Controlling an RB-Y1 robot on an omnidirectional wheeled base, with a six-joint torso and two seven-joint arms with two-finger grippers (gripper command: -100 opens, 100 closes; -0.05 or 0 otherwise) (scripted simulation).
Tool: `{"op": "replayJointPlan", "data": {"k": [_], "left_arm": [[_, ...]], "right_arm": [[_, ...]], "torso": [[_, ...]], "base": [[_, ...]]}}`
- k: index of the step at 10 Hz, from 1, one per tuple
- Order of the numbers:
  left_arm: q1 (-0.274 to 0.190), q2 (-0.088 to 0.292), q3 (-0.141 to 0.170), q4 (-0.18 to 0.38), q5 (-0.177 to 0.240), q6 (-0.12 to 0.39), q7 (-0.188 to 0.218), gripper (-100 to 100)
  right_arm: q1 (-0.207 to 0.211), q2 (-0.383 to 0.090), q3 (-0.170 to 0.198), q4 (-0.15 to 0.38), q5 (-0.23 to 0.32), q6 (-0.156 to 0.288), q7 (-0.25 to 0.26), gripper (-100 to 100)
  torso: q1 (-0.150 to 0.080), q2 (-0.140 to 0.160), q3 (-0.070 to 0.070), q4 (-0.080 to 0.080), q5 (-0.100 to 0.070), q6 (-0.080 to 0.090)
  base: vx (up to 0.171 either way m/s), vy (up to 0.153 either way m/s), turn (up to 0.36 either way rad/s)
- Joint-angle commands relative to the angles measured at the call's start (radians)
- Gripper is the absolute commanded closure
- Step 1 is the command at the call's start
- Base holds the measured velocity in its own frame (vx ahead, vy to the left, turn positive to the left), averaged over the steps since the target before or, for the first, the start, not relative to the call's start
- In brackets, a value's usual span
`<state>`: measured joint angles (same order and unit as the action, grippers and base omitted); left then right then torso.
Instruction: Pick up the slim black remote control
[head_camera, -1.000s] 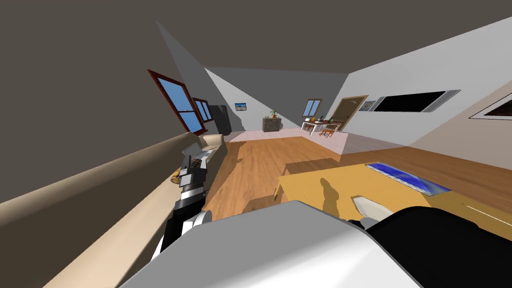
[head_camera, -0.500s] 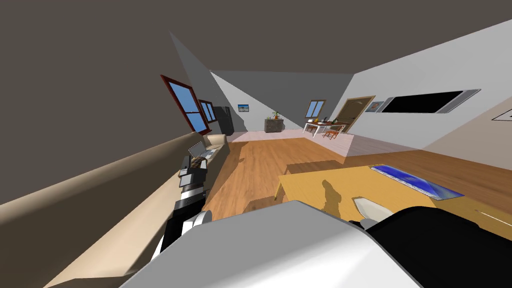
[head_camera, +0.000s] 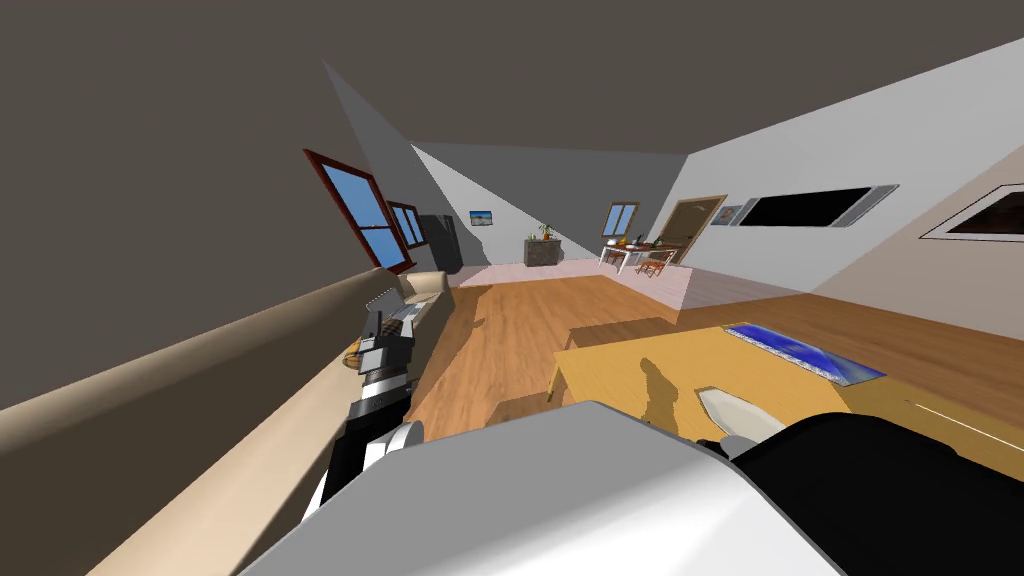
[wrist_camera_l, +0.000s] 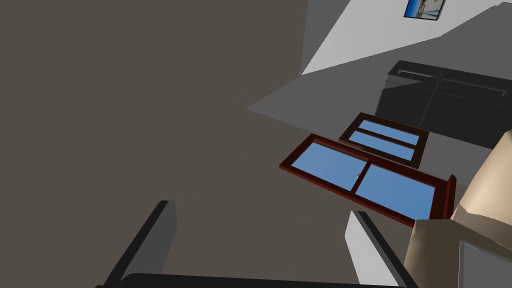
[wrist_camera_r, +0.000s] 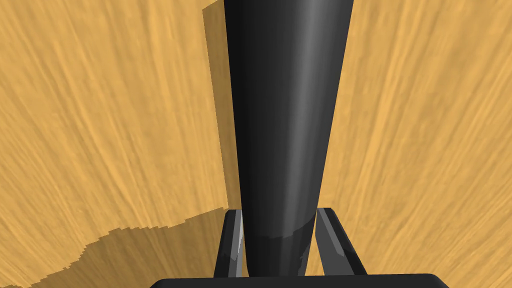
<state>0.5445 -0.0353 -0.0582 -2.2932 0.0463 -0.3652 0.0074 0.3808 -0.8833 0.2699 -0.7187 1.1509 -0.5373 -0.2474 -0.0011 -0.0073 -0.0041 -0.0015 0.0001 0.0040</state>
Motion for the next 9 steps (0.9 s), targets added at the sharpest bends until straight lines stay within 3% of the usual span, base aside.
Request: {"op": "replayJointPlan", "data": {"k": [1, 7, 8, 9], "left_arm": [[0.000, 0.000, 0.000, 0.000, 0.000, 0.000, 0.000, 0], [0.000, 0.000, 0.000, 0.000, 0.000, 0.000, 0.000, 0], [0.000, 0.000, 0.000, 0.000, 0.000, 0.000, 0.000, 0], [0.000, 0.000, 0.000, 0.000, 0.000, 0.000, 0.000, 0]], "right_arm": [[0.011, -0.012, -0.004, -0.028, 0.014, -0.006, 0.002, 100], [0.053, -0.060, -0.016, -0.134, 0.067, -0.028, 0.008, 100], [0.046, -0.054, -0.015, -0.117, 0.060, -0.027, 0.010, 100], [0.047, -0.054, -0.015, -0.118, 0.061, -0.028, 0.011, 0]], "torso": [[0.000, 0.000, 0.000, 0.000, 0.000, 0.000], [0.001, 0.000, 0.000, 0.000, 0.000, -0.001], [0.002, 0.000, 0.000, 0.000, 0.000, -0.001], [0.001, 0.002, 0.001, 0.001, 0.000, -0.002]], "base": [[0.115, 0.023, -0.347], [0.091, 0.011, -0.178], [0.045, 0.015, -0.039], [0.007, 0.003, 0.007]]}}
